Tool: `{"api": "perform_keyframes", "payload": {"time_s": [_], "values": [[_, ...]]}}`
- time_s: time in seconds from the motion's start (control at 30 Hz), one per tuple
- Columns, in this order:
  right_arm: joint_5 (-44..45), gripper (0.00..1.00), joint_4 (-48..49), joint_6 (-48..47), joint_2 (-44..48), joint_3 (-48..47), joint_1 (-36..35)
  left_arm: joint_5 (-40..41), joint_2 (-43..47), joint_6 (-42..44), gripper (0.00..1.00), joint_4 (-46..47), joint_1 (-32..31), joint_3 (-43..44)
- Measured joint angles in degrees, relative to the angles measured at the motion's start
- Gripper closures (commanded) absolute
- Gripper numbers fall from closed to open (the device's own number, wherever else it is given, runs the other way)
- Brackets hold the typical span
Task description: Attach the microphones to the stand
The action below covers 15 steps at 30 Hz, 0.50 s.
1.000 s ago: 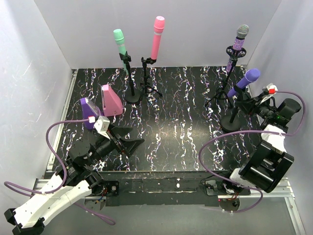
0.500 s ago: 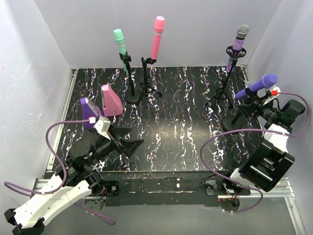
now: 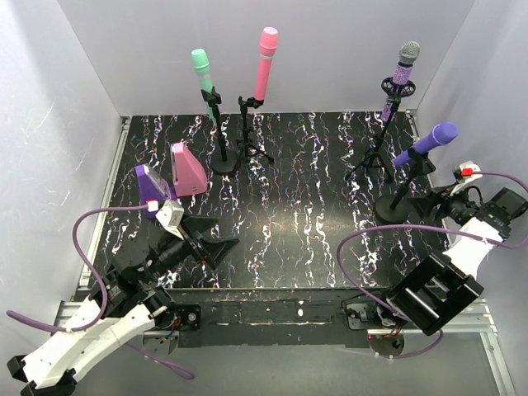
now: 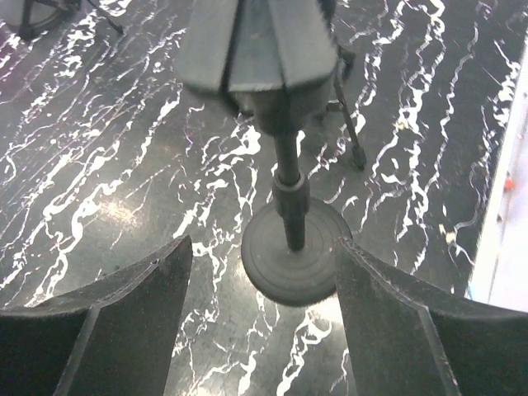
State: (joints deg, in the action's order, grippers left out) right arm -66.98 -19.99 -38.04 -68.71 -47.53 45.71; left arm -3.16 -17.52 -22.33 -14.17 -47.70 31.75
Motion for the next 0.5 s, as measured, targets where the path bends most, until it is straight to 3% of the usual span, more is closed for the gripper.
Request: {"api": "perform_keyframes", "payload": {"time_s": [0.2, 0.5], "values": [[4.94, 0.25, -21.97, -14.40, 0.09, -4.98, 3.04, 1.07, -1.09, 1.18, 0.02, -2.43, 0.00, 1.27], [11.45, 0.25, -49.00, -29.53, 5.73, -6.47, 3.02, 4.70, -13.70, 3.34, 0.02, -3.87, 0.00, 7.41]]}}
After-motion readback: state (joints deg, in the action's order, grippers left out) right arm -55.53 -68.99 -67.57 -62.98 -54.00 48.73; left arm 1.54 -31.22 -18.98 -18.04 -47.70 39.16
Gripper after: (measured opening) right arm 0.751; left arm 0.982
